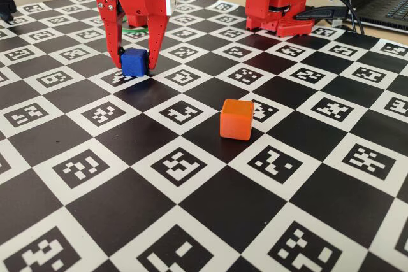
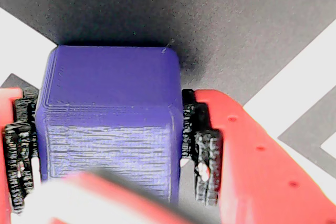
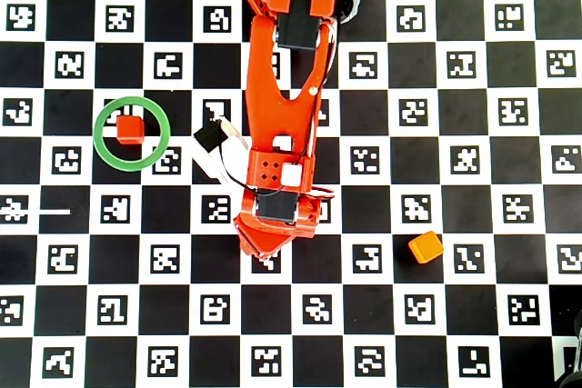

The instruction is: Grab the red cube then put it in the green circle then put the blue cube on top and finally the orange cube on top

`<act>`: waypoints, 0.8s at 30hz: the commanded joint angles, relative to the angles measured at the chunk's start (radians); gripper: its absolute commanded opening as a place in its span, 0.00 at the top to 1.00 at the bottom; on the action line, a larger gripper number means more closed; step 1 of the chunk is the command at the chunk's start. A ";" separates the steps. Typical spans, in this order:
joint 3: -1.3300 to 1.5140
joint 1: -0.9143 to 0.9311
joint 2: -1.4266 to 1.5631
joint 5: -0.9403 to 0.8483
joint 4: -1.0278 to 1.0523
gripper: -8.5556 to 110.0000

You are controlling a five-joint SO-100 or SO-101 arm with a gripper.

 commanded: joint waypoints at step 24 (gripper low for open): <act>-0.052 0.037 0.179 -0.146 0.149 0.84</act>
